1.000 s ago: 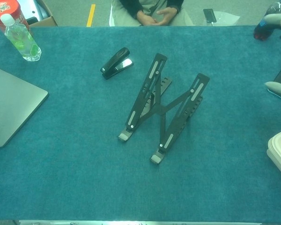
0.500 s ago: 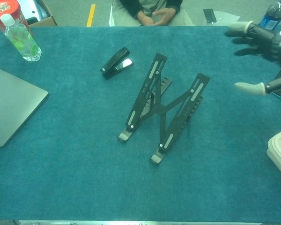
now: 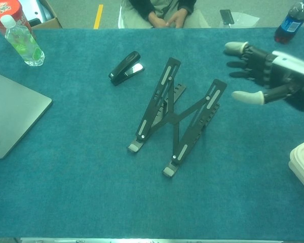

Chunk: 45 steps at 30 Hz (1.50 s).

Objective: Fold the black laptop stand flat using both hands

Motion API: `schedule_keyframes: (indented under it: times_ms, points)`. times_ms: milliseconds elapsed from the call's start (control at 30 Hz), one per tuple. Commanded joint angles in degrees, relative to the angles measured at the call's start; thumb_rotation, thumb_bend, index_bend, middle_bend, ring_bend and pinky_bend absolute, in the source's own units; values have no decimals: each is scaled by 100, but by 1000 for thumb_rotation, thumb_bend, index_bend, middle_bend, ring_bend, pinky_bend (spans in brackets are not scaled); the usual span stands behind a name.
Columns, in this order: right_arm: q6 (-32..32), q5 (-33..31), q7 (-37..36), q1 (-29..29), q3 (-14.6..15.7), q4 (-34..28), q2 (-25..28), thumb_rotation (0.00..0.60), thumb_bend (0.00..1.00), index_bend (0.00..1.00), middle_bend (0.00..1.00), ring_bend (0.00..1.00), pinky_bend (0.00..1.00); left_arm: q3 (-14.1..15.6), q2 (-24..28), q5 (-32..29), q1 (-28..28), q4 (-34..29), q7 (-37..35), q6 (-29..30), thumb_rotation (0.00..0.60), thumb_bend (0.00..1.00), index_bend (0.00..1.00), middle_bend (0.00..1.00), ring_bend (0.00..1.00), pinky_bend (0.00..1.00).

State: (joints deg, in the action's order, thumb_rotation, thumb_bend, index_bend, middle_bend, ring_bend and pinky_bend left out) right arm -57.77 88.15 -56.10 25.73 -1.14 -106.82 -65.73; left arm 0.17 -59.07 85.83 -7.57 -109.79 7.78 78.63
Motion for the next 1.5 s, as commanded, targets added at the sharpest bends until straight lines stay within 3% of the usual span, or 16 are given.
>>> schedule_keyframes:
  times_ms: [33, 400, 1067, 1500]
  points:
    - [166, -81, -202, 91, 11, 129, -221, 600, 187, 0, 6, 0, 79, 16, 9, 4, 16, 4, -10, 15, 600, 293, 132, 42, 0, 0]
    - [187, 109, -267, 300, -53, 142, -647, 600, 186, 0, 6, 0, 78, 59, 37, 23, 74, 66, -115, 89, 600, 293, 132, 41, 0, 0]
    - [230, 608, -431, 854, -100, -521, -754, 600, 186, 0, 6, 0, 78, 77, 73, 78, 136, 71, -207, 201, 600, 293, 132, 42, 0, 0]
    - [394, 856, -424, 1174, 142, -897, -846, 600, 185, 0, 6, 0, 78, 116, 94, 153, 213, 68, -239, 309, 600, 292, 132, 42, 0, 0]
